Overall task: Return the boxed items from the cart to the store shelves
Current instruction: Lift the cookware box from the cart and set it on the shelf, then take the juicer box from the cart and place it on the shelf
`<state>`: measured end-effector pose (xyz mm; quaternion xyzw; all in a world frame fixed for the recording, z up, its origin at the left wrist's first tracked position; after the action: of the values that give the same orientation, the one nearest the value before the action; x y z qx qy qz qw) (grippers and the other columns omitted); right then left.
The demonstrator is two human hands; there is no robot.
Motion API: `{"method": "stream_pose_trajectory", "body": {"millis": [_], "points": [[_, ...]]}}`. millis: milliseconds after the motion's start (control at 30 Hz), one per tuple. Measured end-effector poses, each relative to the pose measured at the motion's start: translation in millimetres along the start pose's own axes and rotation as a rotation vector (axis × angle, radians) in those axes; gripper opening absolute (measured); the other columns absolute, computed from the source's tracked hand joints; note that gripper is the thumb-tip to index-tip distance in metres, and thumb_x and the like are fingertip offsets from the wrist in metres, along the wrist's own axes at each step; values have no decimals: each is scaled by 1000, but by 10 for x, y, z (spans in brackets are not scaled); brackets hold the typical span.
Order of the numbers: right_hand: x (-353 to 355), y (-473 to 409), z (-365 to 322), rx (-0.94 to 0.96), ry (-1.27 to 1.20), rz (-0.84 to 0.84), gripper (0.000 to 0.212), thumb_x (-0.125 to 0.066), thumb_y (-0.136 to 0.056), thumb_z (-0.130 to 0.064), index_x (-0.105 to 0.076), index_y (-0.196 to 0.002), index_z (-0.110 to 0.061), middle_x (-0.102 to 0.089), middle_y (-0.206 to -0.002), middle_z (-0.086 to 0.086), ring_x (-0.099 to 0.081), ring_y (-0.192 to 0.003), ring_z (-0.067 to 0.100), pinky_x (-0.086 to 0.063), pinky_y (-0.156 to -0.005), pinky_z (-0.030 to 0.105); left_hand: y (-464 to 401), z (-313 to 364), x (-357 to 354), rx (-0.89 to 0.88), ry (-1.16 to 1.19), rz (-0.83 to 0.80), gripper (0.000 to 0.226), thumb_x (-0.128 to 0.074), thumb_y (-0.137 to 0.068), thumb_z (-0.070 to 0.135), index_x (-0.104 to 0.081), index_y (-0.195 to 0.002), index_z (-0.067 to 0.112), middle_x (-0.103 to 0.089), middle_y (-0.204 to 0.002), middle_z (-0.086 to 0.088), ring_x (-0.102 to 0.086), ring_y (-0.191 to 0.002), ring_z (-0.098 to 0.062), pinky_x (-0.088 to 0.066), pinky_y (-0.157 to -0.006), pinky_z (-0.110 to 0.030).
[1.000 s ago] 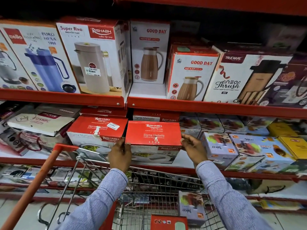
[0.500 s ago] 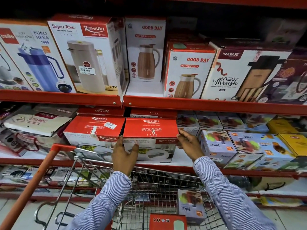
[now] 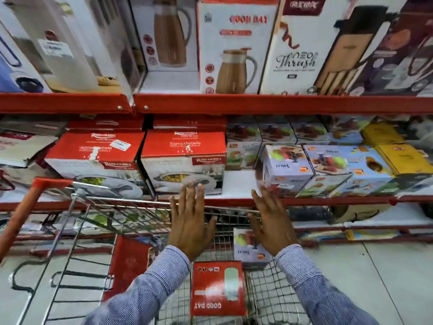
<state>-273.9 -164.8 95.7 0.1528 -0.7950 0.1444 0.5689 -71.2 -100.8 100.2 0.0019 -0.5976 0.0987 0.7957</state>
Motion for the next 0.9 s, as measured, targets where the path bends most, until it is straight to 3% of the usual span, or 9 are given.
{"method": "stream_pose_trajectory", "body": {"millis": [133,267,333,433,533,633,767,900], "points": [[-382,267,438,-43,184,-122,63,-34,-86,-37,-38,-144,-14,-26,-157,13,-29,-142,36,-23,-116,47,148,313,-599,-159,-120,-196,71,-43,-89,38,-31,-149,2,-28,-159,-20,-13,-149,-39,-21,-116,-64],[-713,424,782,-154,111,-226,59,-49,-84,-27,-42,-141,-13,-27,-157,13,-25,-145,32,-34,-112,47,187,608,-1175,-166,-159,-479,67,-33,-98,34,-11,-154,3,-5,-164,-16,4,-152,-38,2,-122,-58],[-843,450,884,-205,47,-268,58,-46,-86,-25,-40,-142,-11,-28,-157,13,-29,-144,31,-33,-114,44,175,704,-1431,-123,-180,-597,67,-34,-99,32,-10,-154,3,-5,-164,-16,1,-152,-39,1,-121,-57],[-1077,446,981,-287,-66,-356,65,-32,-85,-32,-34,-145,-8,-36,-153,14,-37,-139,31,-32,-114,40,132,764,-1679,4,-142,-688,66,-43,-95,32,-25,-148,-1,-33,-153,-23,-31,-142,-42,-26,-116,-57],[-1351,421,1114,-442,-237,-426,62,-43,-84,-31,-36,-142,-9,-46,-145,17,-48,-129,34,-43,-106,41,66,732,-1900,164,6,-756,47,-48,-94,32,-54,-124,-5,-62,-121,-24,-61,-111,-41,-50,-88,-45],[-1424,409,1140,-563,-409,-467,53,-51,-87,-27,-45,-137,-11,-55,-137,16,-55,-121,34,-45,-100,35,25,687,-2056,320,176,-829,46,-49,-95,35,-64,-103,-7,-67,-109,-26,-66,-101,-40,-48,-73,-37],[-1507,385,1145,-656,-567,-554,34,-46,-88,-26,-63,-114,-13,-68,-114,15,-64,-97,30,-50,-86,34,-13,711,-2051,481,327,-881,40,-47,-95,25,-65,-111,-6,-62,-124,-26,-59,-116,-39,-48,-91,-38],[-1472,387,1188,-712,-672,-517,28,-47,-85,-25,-68,-99,-14,-69,-106,13,-62,-94,29,-47,-81,34,-38,673,-1949,664,493,-789,40,-45,-88,11,-57,-119,-11,-58,-127,-31,-58,-116,-41,-49,-87,-44]]}}
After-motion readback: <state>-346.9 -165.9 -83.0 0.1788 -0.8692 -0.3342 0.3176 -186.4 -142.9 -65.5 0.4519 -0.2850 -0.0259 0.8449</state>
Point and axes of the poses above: each hand's wrist, its own y-axis away from the middle knuckle, its own x-axis out of the back of the hand, z = x × y, the point moved 5 cm from there along -y, towards the middle knuckle
